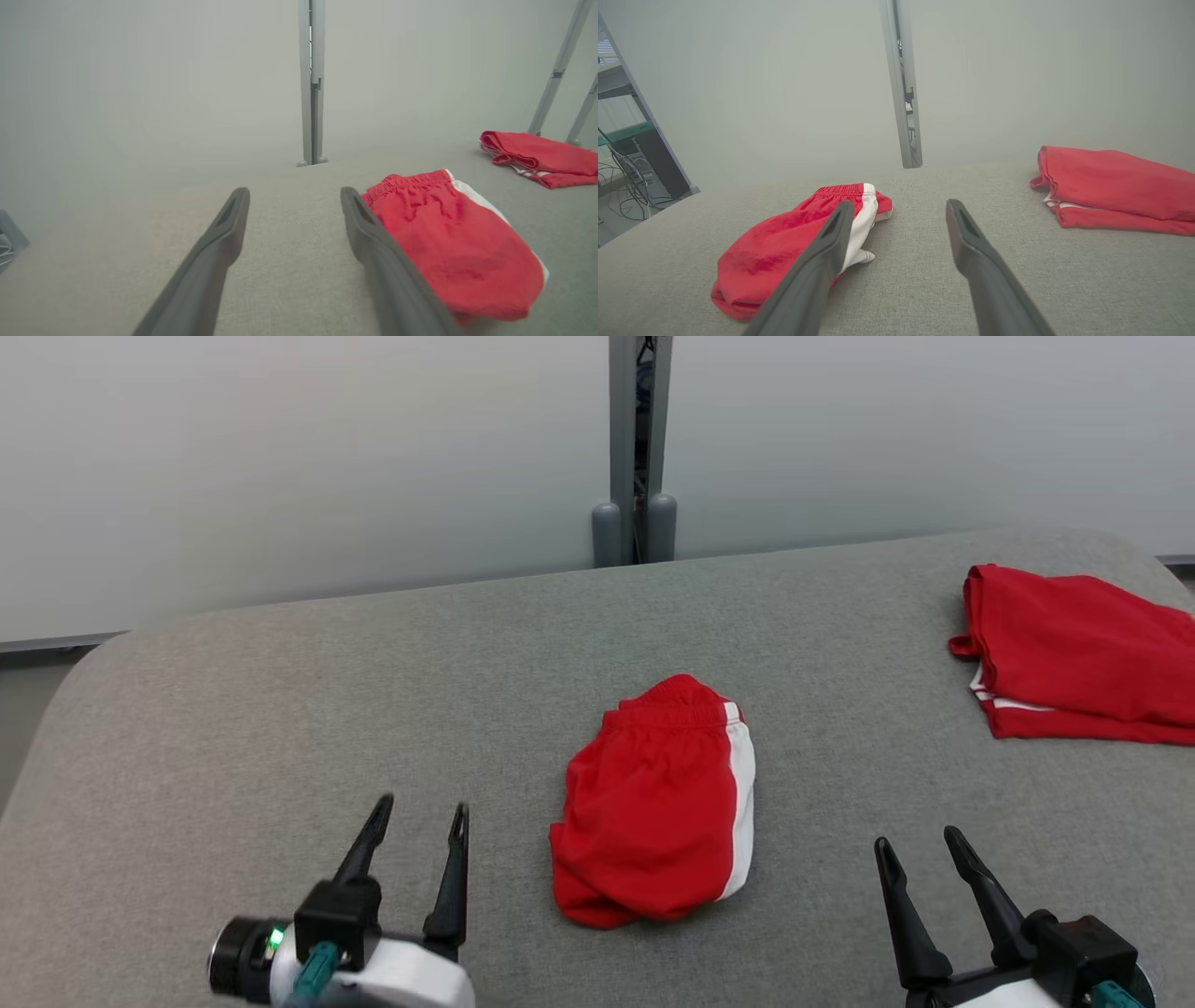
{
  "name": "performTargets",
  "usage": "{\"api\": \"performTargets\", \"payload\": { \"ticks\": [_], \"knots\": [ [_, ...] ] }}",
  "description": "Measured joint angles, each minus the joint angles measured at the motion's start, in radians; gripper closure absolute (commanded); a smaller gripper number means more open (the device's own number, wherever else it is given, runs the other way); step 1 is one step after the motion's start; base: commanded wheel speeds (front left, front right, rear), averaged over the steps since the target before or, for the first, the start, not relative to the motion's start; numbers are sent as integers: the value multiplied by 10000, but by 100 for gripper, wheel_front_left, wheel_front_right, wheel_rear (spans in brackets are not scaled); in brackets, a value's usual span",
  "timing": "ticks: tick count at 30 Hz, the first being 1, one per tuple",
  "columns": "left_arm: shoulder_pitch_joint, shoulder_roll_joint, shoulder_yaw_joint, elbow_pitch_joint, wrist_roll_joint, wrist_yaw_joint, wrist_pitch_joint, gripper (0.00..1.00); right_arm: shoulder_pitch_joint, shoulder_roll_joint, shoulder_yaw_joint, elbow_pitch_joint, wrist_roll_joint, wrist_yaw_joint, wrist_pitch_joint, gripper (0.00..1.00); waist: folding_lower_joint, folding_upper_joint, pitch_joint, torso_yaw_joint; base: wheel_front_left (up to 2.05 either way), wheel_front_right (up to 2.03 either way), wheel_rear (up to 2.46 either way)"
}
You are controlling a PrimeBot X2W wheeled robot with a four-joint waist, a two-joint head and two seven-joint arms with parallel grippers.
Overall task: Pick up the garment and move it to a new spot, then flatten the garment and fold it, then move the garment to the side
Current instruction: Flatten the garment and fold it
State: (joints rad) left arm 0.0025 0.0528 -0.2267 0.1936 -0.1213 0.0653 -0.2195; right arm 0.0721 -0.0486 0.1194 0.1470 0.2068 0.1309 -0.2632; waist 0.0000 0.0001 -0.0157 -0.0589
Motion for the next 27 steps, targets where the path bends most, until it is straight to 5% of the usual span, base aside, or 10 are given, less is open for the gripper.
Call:
{"api": "performTargets", "payload": {
  "ticks": [18, 27],
  "knots": [
    [-4988, -33, -1772, 1546, -351, -905, 2987, 0, -1011, 0, 173, -73, -38, 0, 0, 0, 0, 0, 1820, -1466, 0, 0, 0],
    [-6988, -42, -3668, 2031, -938, -520, 5039, 0, -1360, 2, 297, -186, 123, 0, 0, 0, 0, 0, 2645, -2052, 0, 0, 0]
  ]
}}
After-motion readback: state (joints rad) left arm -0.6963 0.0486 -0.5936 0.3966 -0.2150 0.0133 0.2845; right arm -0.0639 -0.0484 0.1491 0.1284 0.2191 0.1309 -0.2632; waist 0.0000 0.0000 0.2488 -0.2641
